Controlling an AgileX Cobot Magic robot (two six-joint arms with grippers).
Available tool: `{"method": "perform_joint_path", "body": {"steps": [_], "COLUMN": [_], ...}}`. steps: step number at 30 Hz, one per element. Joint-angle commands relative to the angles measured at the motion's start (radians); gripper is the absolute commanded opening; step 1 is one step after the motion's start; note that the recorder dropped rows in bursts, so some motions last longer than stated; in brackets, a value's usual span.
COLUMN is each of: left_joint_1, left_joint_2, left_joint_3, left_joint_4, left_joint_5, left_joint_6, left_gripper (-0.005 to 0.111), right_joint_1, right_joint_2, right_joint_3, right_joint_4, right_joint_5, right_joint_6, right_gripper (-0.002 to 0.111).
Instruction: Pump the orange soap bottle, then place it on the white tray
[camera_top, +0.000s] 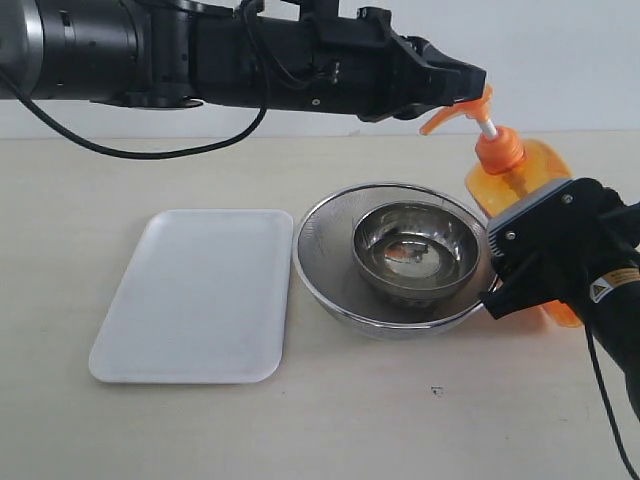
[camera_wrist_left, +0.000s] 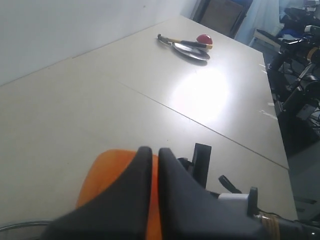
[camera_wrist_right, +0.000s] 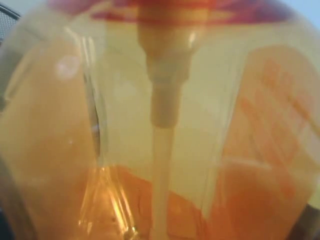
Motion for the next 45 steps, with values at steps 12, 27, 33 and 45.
{"method": "perform_joint_path", "body": {"steps": [12, 27, 33, 45], "left_joint_1": [-0.009, -0.009, -0.009, -0.009], "left_joint_2": [0.084, 0.101, 0.146, 0.153], "left_joint_3": [-0.004, -0.004, -0.004, -0.004], "left_joint_4": [0.083, 0.134, 0.134, 0.128], "left_joint_5": [-0.004, -0.022, -0.021, -0.021], "left_joint_6": [-0.069, -0.096, -0.096, -0.091], "left_gripper": [0.005, 0.005, 0.005, 0.005], "right_joint_1": [0.0, 0.0, 0.0, 0.0], "right_joint_2": [-0.009, -0.009, -0.011, -0.011], "right_joint_3": [-0.001, -0.001, -0.001, -0.001], "right_joint_4": [-0.052, -0.086, -0.093, -0.095], "right_joint_5": [-0.04, -0.056, -0.06, -0.063], "right_joint_6": [0.016, 0.052, 0.057, 0.061], "right_gripper": [0.0, 0.0, 0.0, 0.0]}}
